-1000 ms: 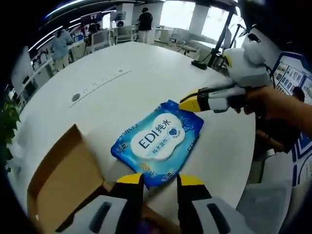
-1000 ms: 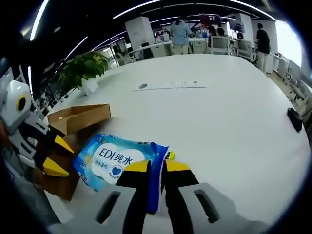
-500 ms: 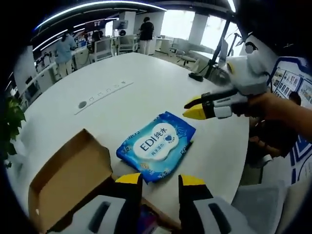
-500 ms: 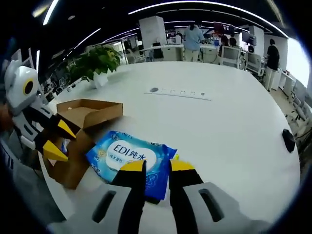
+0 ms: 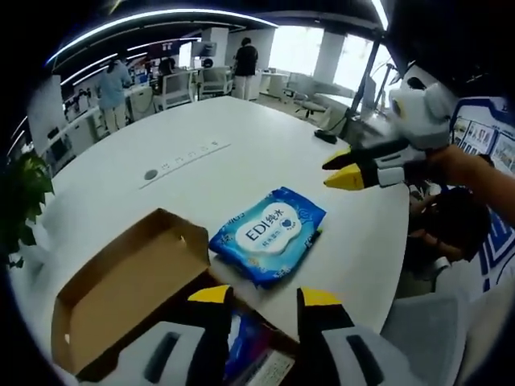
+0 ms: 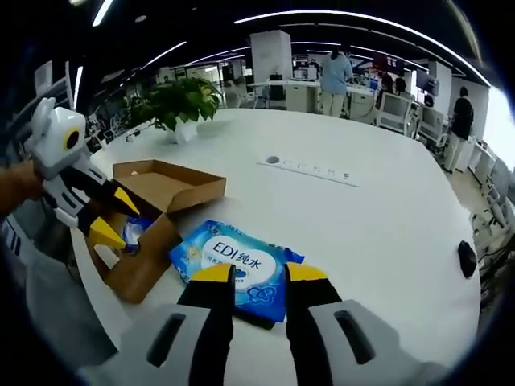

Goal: Operate the shoe box by opening the lid, removing the specified soft item, and placing it in the target area until the item is outside and the box remains undamaged.

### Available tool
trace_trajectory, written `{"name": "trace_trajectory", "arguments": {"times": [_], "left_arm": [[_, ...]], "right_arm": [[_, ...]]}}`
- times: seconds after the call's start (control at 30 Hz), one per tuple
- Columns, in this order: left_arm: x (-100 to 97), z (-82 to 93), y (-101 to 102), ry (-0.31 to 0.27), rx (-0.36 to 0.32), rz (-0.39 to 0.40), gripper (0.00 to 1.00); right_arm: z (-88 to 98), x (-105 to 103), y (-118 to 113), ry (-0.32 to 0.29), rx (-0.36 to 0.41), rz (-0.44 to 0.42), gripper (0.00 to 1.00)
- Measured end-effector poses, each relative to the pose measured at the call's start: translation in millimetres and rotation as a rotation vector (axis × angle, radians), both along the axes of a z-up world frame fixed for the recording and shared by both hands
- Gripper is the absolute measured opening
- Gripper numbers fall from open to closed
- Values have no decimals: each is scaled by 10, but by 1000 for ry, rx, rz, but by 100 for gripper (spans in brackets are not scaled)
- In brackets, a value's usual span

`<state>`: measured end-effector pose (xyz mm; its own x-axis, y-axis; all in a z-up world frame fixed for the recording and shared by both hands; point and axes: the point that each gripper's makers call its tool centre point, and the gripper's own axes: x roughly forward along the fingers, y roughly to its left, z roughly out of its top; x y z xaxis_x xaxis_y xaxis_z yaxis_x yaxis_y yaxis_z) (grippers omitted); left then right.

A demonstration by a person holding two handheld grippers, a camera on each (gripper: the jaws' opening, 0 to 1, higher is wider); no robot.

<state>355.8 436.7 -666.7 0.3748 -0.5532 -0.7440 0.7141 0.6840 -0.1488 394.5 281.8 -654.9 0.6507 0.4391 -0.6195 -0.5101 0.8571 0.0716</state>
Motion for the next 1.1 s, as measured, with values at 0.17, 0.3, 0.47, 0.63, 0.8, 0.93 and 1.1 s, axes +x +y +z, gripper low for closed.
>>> {"name": "trace_trajectory", "arguments": {"times": [0.17, 0.3, 0.47, 0.63, 0.8, 0.93, 1.1], "left_arm": [[-30, 13, 136, -5, -2, -10, 32], [-66, 15, 245, -3, -9, -24, 32], [-98, -29, 379, -11, -3, -36, 32], [-130, -101, 501, -12, 6, -52, 31], [-185, -187, 623, 7, 19, -97, 30], [-217, -252, 689, 21, 32, -137, 28], [-268, -325, 736, 18, 53, -222, 27]], "right_arm": [[93, -63, 155, -11, -8, 53, 23], [144, -87, 284, -25, -31, 103, 25], [201, -108, 451, -41, -51, 158, 27], [235, -133, 683, -52, -70, 231, 27], [231, -162, 893, -59, -95, 304, 27], [210, -201, 1069, -59, -109, 363, 27], [172, -232, 1257, -63, -130, 426, 26]]}}
